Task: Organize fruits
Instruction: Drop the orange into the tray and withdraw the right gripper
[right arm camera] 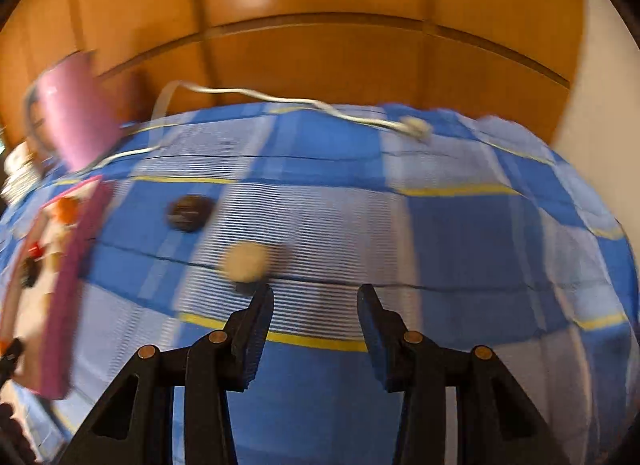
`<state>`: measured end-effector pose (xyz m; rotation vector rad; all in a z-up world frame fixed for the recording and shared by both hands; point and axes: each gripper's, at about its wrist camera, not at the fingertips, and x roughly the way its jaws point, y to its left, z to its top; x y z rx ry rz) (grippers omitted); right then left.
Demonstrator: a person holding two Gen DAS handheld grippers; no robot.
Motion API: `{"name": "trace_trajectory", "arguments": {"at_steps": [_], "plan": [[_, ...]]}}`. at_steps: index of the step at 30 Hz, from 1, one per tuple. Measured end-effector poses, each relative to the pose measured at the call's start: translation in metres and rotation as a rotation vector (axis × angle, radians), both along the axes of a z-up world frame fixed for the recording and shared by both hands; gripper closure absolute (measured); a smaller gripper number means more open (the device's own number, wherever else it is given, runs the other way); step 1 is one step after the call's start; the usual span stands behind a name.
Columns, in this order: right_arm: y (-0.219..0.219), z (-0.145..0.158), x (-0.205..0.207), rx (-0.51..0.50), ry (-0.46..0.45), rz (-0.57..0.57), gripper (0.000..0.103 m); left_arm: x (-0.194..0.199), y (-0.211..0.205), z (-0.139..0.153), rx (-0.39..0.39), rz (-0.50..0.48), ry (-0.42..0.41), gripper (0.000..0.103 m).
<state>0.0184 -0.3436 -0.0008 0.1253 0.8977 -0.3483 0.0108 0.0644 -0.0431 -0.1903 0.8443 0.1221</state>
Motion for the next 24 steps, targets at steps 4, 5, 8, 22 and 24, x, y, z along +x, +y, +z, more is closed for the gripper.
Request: {"name": "trace_trajectory", "arguments": {"at_steps": [4, 5, 8, 22, 24], "plan": [[-0.034, -0.01, -0.019, -0.036, 0.019, -0.158, 0.059, -0.001, -0.001, 0.002, 0.004, -0.004, -0.008, 0.003], [-0.041, -0.012, -0.023, -0.045, 0.021, -0.197, 0.059, -0.001, -0.001, 0.003, 0.006, -0.005, -0.009, 0.003], [-0.061, -0.019, -0.033, -0.058, 0.024, -0.3, 0.059, -0.001, -0.002, 0.004, 0.009, -0.009, -0.012, 0.003], [-0.08, -0.036, -0.046, -0.085, -0.009, -0.422, 0.054, -0.003, -0.008, 0.014, 0.039, -0.023, -0.025, 0.003], [-0.08, -0.037, -0.046, -0.087, -0.01, -0.423, 0.054, -0.004, -0.008, 0.018, 0.04, -0.023, -0.031, 0.003]]}}
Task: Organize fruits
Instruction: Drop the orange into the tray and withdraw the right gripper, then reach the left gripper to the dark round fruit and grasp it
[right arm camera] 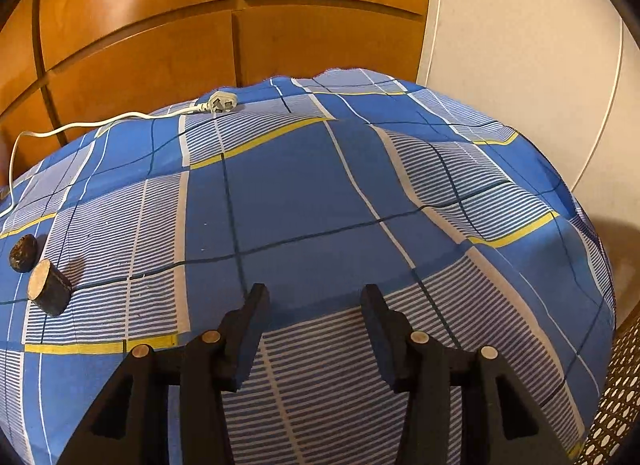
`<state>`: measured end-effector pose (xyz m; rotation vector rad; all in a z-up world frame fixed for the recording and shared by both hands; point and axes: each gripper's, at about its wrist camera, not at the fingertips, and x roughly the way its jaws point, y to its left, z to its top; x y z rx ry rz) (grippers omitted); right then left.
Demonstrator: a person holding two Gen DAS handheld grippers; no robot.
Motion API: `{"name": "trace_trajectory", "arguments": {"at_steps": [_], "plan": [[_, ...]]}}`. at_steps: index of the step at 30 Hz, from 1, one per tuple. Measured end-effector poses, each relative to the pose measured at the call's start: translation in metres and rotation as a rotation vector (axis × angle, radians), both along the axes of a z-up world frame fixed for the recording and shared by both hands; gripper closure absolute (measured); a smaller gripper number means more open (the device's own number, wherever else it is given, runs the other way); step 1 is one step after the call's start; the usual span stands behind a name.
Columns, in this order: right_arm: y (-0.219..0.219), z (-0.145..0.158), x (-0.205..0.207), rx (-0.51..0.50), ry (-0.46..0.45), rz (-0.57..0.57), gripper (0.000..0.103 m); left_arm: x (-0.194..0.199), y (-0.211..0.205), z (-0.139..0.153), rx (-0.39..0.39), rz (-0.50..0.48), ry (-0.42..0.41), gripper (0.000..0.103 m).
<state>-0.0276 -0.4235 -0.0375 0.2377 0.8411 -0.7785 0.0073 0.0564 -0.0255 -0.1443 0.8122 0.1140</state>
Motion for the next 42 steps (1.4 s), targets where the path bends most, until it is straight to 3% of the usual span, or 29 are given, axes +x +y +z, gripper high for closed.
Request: {"name": "trace_trajectory", "arguments": {"at_steps": [13, 26, 30, 33, 42], "plan": [[0.001, -0.002, 0.0, -0.004, -0.006, -0.001, 0.053, 0.005, -0.01, 0.034, 0.012, -0.048, -0.046, 0.003], [0.0, -0.002, 0.0, -0.006, -0.008, -0.001, 0.053, 0.034, -0.098, 0.062, -0.039, -0.383, -0.027, 0.004], [0.0, -0.002, 0.001, -0.007, -0.007, -0.002, 0.053, 0.055, -0.138, 0.056, -0.044, -0.5, 0.032, 0.005], [0.0, -0.002, 0.001, -0.007, -0.007, -0.002, 0.053, 0.075, -0.165, 0.047, -0.044, -0.556, 0.084, 0.014], [0.0, -0.002, 0.002, -0.012, -0.005, -0.002, 0.053, 0.123, -0.228, 0.022, -0.038, -0.631, 0.156, 0.022]]}}
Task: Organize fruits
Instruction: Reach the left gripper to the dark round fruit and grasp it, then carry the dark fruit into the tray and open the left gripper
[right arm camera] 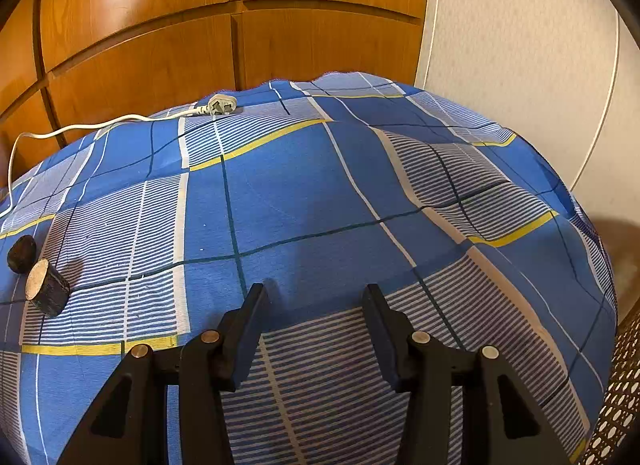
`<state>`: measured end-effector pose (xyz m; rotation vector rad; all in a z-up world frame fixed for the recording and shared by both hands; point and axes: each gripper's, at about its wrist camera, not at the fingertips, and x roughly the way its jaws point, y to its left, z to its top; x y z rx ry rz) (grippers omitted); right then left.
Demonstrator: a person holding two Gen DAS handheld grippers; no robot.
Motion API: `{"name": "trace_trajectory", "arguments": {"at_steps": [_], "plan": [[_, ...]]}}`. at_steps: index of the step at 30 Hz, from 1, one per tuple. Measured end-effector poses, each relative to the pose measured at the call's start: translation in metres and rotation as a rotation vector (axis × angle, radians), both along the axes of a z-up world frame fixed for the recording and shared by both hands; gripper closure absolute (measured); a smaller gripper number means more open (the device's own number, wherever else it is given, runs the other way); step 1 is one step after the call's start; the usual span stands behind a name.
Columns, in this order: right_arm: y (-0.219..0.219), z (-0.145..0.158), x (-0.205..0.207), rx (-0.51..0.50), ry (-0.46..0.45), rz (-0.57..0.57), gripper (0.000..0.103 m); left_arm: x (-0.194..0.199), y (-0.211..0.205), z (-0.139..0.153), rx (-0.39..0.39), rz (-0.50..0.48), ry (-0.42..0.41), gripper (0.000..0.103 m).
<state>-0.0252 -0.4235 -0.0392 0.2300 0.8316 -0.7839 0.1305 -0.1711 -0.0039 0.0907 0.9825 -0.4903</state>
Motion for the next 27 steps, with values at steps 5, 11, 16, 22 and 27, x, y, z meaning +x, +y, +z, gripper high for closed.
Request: {"name": "trace_trajectory", "arguments": {"at_steps": [5, 11, 16, 22, 27], "plan": [[0.0, -0.001, 0.002, -0.004, 0.001, -0.001, 0.053, 0.023, -0.027, -0.016, 0.025, -0.039, 0.047, 0.032], [0.001, -0.002, 0.002, -0.007, 0.001, -0.001, 0.053, 0.045, -0.048, -0.04, 0.077, -0.021, 0.087, 0.043], [0.001, -0.002, 0.003, -0.01, 0.002, -0.001, 0.053, 0.036, -0.051, -0.039, 0.086, -0.036, 0.027, 0.061], [0.001, -0.002, 0.003, -0.014, 0.003, -0.001, 0.052, 0.016, -0.025, -0.03, 0.021, 0.001, 0.057, 0.061], [0.001, -0.002, 0.003, -0.014, 0.003, -0.001, 0.052, -0.006, 0.015, -0.003, -0.047, 0.064, 0.028, 0.061]]}}
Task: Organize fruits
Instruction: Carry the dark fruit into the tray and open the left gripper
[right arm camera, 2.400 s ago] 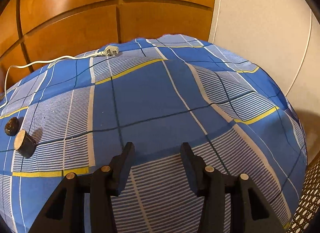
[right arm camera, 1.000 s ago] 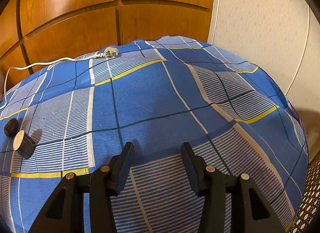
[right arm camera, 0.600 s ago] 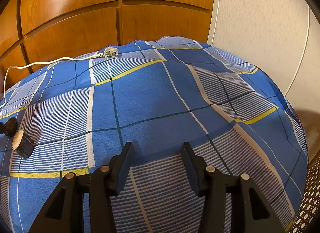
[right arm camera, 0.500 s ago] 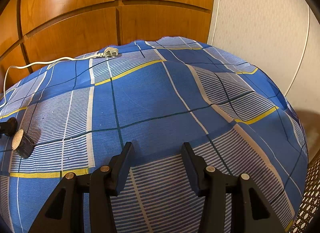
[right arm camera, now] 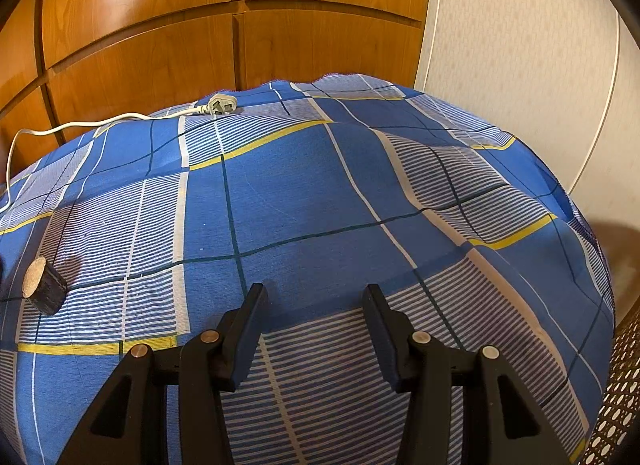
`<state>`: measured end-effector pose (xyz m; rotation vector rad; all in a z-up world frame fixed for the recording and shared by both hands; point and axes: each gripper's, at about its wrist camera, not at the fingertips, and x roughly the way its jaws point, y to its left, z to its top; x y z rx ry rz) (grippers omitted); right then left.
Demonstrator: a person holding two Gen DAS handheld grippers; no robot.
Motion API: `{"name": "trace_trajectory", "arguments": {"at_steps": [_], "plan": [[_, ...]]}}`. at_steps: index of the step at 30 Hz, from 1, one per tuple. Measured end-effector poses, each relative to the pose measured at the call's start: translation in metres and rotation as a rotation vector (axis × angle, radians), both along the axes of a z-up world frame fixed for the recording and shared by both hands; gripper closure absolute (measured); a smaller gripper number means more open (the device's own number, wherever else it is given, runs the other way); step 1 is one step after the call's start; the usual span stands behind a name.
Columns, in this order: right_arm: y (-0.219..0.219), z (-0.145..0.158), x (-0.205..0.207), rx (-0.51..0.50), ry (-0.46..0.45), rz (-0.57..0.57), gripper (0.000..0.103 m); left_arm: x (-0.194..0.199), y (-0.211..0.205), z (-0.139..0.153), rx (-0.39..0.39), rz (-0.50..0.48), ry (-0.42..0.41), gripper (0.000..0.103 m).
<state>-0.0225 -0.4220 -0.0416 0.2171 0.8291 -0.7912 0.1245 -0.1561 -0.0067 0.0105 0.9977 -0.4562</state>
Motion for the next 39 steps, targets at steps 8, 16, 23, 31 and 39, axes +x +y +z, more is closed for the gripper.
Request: {"name": "trace_trajectory", "arguments": {"at_steps": [8, 16, 23, 31, 39], "plan": [[0.0, 0.0, 0.0, 0.0, -0.002, 0.0, 0.053, -0.009, 0.097, 0.037, -0.048, 0.177, -0.077, 0.061], [0.0, 0.0, 0.0, -0.001, -0.001, 0.0, 0.053, 0.022, 0.169, 0.021, 0.002, 0.332, -0.052, 0.061], [0.001, 0.0, 0.0, -0.001, 0.0, -0.001, 0.053, 0.041, 0.184, -0.001, 0.029, 0.38, -0.009, 0.059], [0.001, 0.0, 0.0, -0.002, 0.0, -0.001, 0.053, 0.02, 0.193, 0.008, 0.056, 0.446, -0.073, 0.05], [0.001, 0.0, 0.0, -0.002, 0.0, -0.002, 0.053, -0.024, 0.201, 0.022, 0.084, 0.504, -0.161, 0.041]]}}
